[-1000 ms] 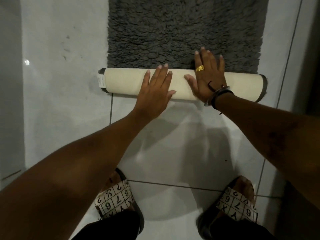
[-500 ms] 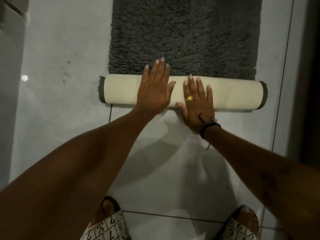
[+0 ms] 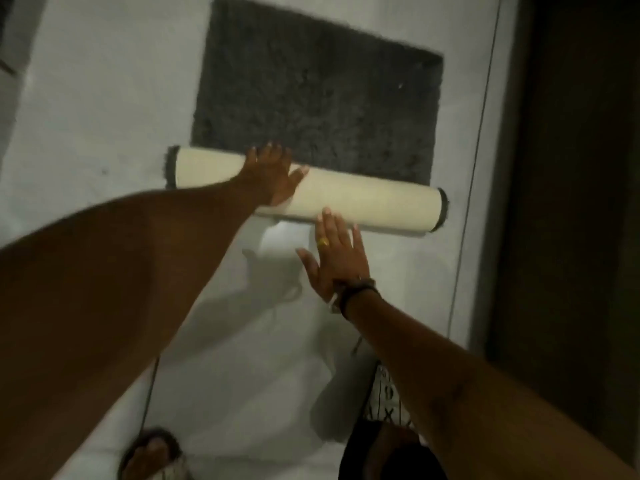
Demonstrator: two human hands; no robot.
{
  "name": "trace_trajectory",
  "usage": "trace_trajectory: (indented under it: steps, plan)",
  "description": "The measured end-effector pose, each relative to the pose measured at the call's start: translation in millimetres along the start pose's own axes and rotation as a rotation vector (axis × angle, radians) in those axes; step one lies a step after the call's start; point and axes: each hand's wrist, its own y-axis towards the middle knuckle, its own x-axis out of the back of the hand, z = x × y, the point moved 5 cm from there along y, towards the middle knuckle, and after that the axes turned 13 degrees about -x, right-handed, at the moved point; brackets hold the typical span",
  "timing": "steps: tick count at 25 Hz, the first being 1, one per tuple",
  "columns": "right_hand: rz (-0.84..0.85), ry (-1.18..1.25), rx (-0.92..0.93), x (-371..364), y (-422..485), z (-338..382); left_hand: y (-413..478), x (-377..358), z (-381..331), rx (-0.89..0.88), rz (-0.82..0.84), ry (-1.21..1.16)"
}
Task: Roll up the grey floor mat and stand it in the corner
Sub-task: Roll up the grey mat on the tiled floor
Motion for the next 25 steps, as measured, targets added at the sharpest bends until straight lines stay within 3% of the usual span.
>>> trace_trajectory:
  steps: [2, 6, 9, 13, 20, 23, 25]
  plan:
    - [-0.031, -0.003, -0.024, -7, 29, -9, 26, 9, 8, 0.093, 0.09, -0.051]
    - [-0.189, 0.07, -0.086, 11, 105, -9, 39, 38, -7, 0.087, -0.219, -0.028]
    - [-0.153, 0.056, -0.094, 38, 154, -6, 35, 45, -15, 0.084, -0.187, 0.028]
    - [-0.097, 0.072, -0.076, 63, 186, -10, 33, 59, -7, 0.279, -0.249, 0.035]
    - [-0.188, 0.174, -0.061, 101, 245, -15, 104, 77, 27, 0.228, -0.293, 0.042]
    - [-0.168, 0.046, 0.116, 110, 228, -3, 142, 105, 45, 0.163, -0.322, 0.008]
    - [-0.103, -0.01, 0.093, 105, 219, 5, 159, 127, 60, 0.171, -0.353, -0.092]
